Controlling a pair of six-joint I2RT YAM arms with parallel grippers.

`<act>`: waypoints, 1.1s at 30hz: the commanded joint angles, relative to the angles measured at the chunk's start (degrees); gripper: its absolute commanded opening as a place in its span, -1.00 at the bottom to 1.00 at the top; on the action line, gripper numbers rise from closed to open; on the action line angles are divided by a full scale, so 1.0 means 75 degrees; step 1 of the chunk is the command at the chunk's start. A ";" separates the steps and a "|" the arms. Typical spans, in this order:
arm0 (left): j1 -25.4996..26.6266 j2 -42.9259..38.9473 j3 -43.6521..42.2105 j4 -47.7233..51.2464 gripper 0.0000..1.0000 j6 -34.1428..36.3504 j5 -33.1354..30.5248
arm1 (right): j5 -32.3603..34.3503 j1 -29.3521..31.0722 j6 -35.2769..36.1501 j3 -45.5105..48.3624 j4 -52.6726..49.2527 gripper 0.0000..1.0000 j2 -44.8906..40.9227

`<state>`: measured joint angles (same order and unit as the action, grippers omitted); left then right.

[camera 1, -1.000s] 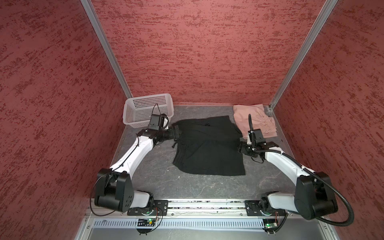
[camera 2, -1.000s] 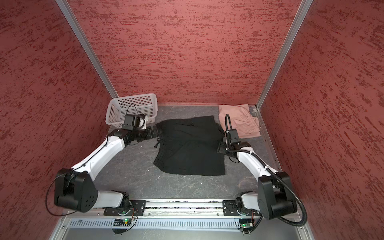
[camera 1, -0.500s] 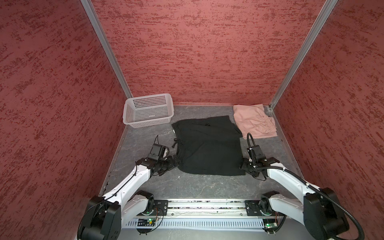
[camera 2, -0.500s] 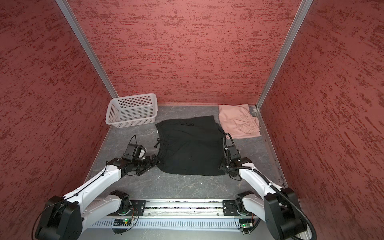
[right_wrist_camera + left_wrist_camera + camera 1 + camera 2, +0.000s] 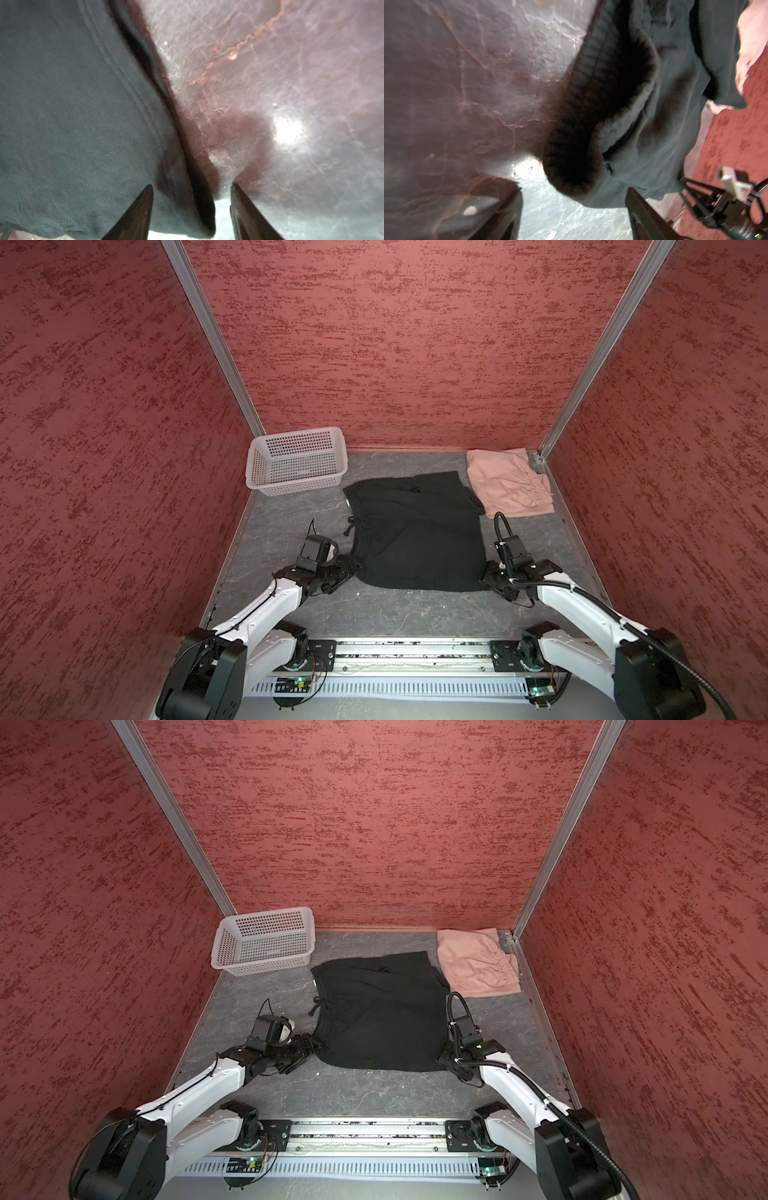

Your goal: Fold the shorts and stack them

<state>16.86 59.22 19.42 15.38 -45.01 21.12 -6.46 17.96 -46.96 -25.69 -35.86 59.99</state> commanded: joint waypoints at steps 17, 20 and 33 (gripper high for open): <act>-0.0022 0.0983 0.0525 -0.0146 -0.80 0.0731 -0.0897 | 0.0418 0.0102 0.0196 -0.0780 -0.0443 -1.00 0.0167; 0.0000 0.1068 0.0841 0.0245 -1.00 0.0820 -0.0820 | 0.0451 0.0102 0.0380 -0.1073 -0.0540 -1.00 0.0318; 0.0096 -0.1602 0.2306 0.4994 -1.00 0.0090 -0.0919 | 0.1178 0.0102 0.0811 -0.2858 -0.2280 -1.00 -0.0662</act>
<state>17.69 48.62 35.35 42.63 -42.33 14.55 -1.63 18.33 -41.71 -43.94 -48.69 55.72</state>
